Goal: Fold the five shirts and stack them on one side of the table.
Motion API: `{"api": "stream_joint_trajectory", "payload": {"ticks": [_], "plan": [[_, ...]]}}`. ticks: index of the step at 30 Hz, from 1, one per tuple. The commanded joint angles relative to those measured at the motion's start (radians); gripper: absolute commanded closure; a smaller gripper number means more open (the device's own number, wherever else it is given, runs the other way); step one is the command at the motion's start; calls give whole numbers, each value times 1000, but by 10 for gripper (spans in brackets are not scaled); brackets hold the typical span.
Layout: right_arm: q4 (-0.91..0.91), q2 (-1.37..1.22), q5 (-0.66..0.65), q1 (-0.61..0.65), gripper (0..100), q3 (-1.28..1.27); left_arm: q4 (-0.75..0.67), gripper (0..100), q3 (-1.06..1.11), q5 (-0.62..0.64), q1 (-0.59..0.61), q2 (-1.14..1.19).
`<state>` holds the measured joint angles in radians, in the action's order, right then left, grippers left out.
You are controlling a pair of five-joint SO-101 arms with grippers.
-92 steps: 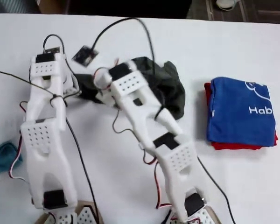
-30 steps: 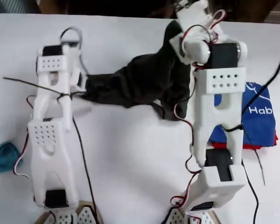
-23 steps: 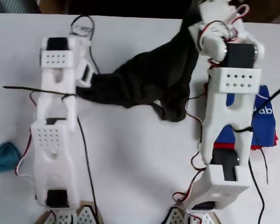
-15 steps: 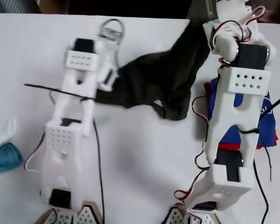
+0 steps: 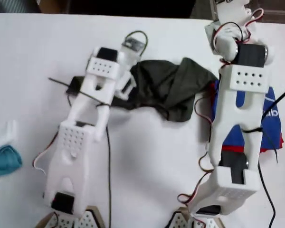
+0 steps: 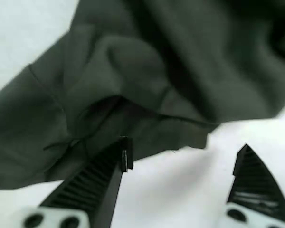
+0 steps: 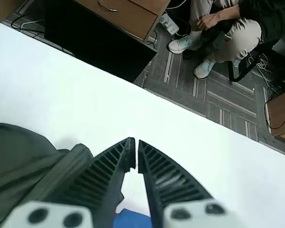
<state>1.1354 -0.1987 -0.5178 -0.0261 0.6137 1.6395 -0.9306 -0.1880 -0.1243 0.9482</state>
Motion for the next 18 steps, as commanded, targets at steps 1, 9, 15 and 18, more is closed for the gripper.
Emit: {"api": "stream_joint_trajectory", "payload": {"ticks": [1, 9, 15, 18], "plan": [[-68, -87, 12, 18, 974, 6, -60, 646, -16, -8, 66, 31], [-202, -269, 60, 8, 888, 15, -137, 718, -18, 2, 296, 104], [-206, -278, 60, 13, 825, 14, -29, 919, -36, -8, 382, 77], [-206, -278, 60, 13, 824, 14, 40, 956, -97, -3, 443, 63]]}}
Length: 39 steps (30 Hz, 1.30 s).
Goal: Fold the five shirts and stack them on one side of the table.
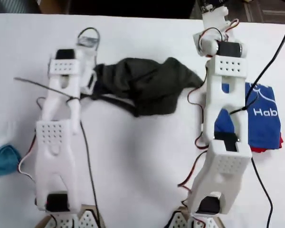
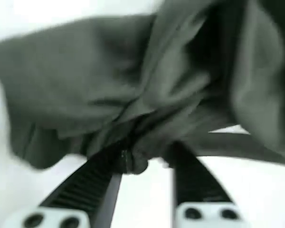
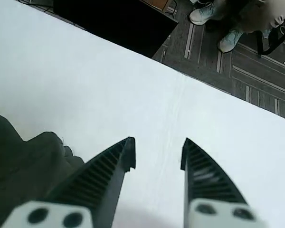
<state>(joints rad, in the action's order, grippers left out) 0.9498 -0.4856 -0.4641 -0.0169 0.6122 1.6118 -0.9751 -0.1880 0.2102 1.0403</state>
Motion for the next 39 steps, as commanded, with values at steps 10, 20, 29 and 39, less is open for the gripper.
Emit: {"api": "stream_joint_trajectory", "payload": {"ticks": [10, 20, 29, 39], "plan": [[-15, -10, 6, 79, 823, -12, 176, 954, -99, -3, 198, -235], [125, -48, 8, 328, 822, -14, 173, 771, -84, -2, 224, -414], [222, -53, 97, 438, 712, -23, 158, 725, -105, 11, 373, -430], [214, -139, 97, 662, 701, -23, 167, 725, -240, 87, 585, -430]]}}
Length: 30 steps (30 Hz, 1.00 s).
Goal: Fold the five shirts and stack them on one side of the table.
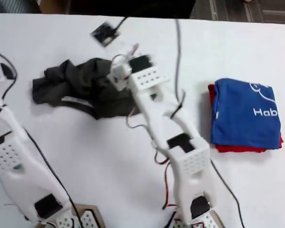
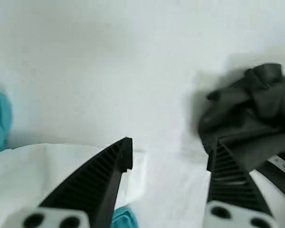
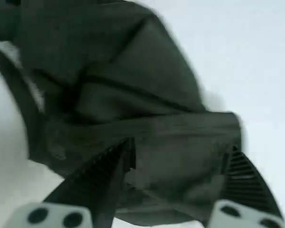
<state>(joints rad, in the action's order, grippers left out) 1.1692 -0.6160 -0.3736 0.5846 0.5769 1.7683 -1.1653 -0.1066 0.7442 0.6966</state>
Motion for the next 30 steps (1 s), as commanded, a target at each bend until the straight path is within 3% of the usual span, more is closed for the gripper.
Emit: {"api": "stream_joint_trajectory", "payload": {"ticks": [1, 10, 14, 18, 21, 26, 30], "plan": [[-21, -21, 6, 84, 701, 12, 11, 725, -50, 6, 69, -86], [-96, -99, 5, 229, 701, 11, 11, 725, -42, 6, 233, -86], [-96, -174, -32, 239, 701, 12, 12, 725, -42, 6, 273, -86], [-97, -226, -203, 125, 701, 35, 12, 725, -42, 6, 290, -86], [-91, -252, -216, -2, 704, 87, 12, 725, -42, 6, 288, -86], [-53, -259, -215, -180, 858, 206, 12, 725, -41, 6, 281, -84], [1, -259, -215, -242, 947, 344, 12, 725, -41, 6, 281, -80]]}}
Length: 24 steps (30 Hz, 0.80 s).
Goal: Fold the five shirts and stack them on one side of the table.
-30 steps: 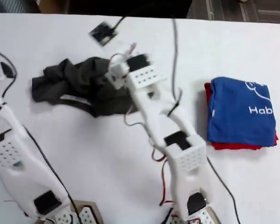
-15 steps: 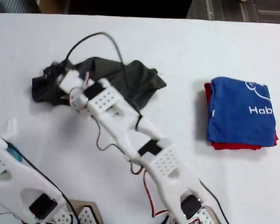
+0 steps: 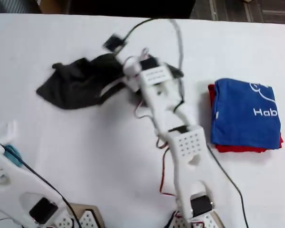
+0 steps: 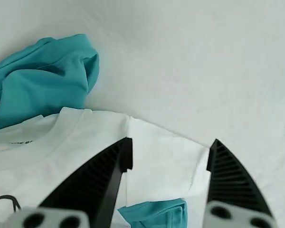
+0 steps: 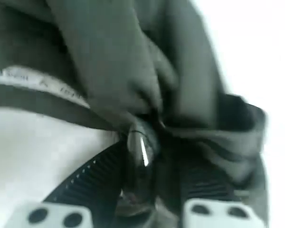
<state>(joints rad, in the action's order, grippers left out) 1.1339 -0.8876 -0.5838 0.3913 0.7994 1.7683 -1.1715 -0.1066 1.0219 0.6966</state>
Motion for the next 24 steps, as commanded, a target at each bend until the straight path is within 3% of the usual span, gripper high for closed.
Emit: {"api": "stream_joint_trajectory", "payload": {"ticks": [1, 10, 16, 24], "plan": [[58, 13, -5, -48, 945, 157, 12, 725, -35, 6, 3, -80], [314, 5, -2, 157, 700, 419, 12, 725, -35, 6, 9, -77], [360, 2, 54, 315, 700, 422, 12, 725, -35, 6, 11, -75], [237, -177, 118, 440, 700, 414, 12, 725, -35, 6, 18, -77]]}}
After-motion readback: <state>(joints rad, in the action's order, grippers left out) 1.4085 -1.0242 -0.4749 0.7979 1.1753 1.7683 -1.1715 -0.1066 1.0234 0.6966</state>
